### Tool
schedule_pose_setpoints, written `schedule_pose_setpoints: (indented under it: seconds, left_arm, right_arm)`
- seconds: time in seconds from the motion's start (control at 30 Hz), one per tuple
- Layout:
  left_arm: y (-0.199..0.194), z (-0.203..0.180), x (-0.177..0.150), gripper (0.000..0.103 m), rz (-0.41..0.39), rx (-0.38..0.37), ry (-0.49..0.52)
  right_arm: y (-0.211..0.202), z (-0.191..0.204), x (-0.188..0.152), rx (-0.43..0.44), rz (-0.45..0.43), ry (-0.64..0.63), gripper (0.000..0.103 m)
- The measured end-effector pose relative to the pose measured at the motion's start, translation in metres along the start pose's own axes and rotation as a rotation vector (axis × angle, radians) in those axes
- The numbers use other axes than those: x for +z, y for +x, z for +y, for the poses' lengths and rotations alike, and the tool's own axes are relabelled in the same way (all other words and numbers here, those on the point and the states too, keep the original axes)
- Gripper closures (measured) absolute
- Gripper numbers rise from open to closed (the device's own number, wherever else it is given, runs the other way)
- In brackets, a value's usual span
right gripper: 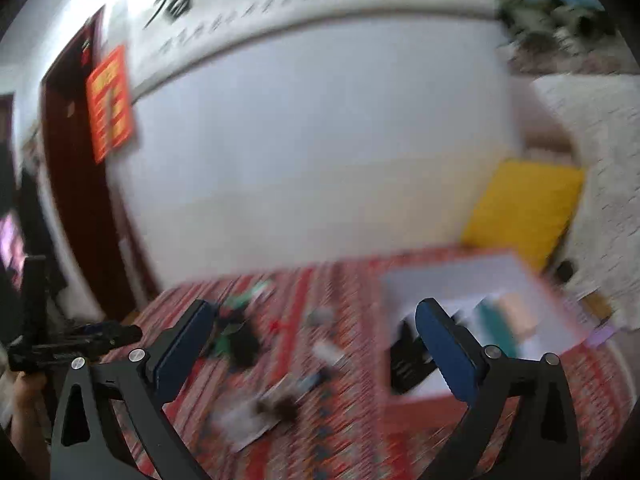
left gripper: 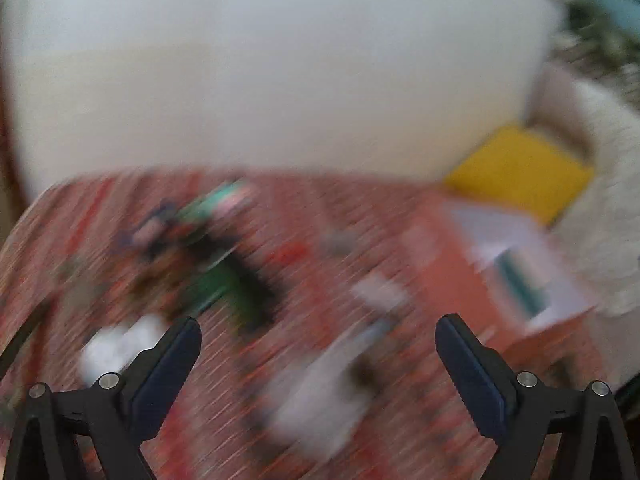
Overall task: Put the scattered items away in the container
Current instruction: 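Move both open tools back down over the remaining items, then grasp the clear flower-shaped container with the left tool while the right tool grasps the brown mesh pouch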
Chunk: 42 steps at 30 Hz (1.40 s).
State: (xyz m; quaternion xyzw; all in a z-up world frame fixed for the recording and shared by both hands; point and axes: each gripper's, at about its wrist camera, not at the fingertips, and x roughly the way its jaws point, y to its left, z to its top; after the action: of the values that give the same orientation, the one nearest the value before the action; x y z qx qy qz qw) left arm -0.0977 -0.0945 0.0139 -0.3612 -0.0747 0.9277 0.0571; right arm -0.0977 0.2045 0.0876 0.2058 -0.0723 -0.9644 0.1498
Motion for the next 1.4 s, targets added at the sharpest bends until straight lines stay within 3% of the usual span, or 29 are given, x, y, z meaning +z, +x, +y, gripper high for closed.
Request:
schedule_pose_setpoints:
  seconds: [0.17,0.3,0.43,0.57,0.7,0.77,0.8,0.87,0.9,0.93,0.97,1.13,1.4]
  left_arm:
    - [0.017,0.077,-0.076,0.005,0.135,0.139,-0.125]
    - [0.033,0.104,-0.109,0.005,0.19,0.143,-0.22]
    - [0.058,0.09,-0.115,0.005,0.209,0.116,-0.19]
    - [0.096,0.05,-0.109,0.005,0.234,0.065,-0.072]
    - [0.121,0.023,-0.104,0.005,0.251,0.006,-0.03]
    - [0.131,0.01,-0.1,0.005,0.25,-0.02,-0.015]
    - [0.137,0.002,-0.097,0.005,0.252,-0.029,-0.002]
    - [0.147,-0.009,-0.093,0.005,0.256,-0.044,0.022]
    - [0.153,-0.014,-0.091,0.005,0.258,-0.049,0.033]
    - [0.16,-0.021,-0.088,0.005,0.264,-0.054,0.043]
    - [0.166,-0.026,-0.087,0.005,0.272,-0.057,0.05]
    - [0.197,-0.049,-0.087,0.005,0.329,-0.082,0.078]
    - [0.218,-0.065,-0.081,0.006,0.296,-0.067,0.13]
  right_arm:
    - [0.064,0.063,-0.073,0.103,0.247,-0.042,0.001]
    - [0.114,0.085,-0.127,0.099,0.39,-0.036,0.001]
    - [0.155,0.075,-0.167,0.042,0.497,-0.001,0.004]
    - [0.187,0.056,-0.164,0.03,0.514,0.031,0.008]
    - [0.219,0.038,-0.161,0.019,0.53,0.064,0.012]
    - [0.237,0.032,-0.163,0.031,0.563,0.067,0.028]
    - [0.238,0.031,-0.162,0.041,0.568,0.071,0.042]
    - [0.24,0.029,-0.161,0.063,0.578,0.08,0.05]
    - [0.241,0.028,-0.161,0.073,0.583,0.084,0.069]
    - [0.242,0.027,-0.161,0.084,0.588,0.088,0.083]
    - [0.237,0.027,-0.155,0.066,0.56,0.067,0.087]
    - [0.214,0.011,-0.129,0.075,0.47,0.097,0.088]
    - [0.209,0.009,-0.122,0.108,0.475,0.114,0.088]
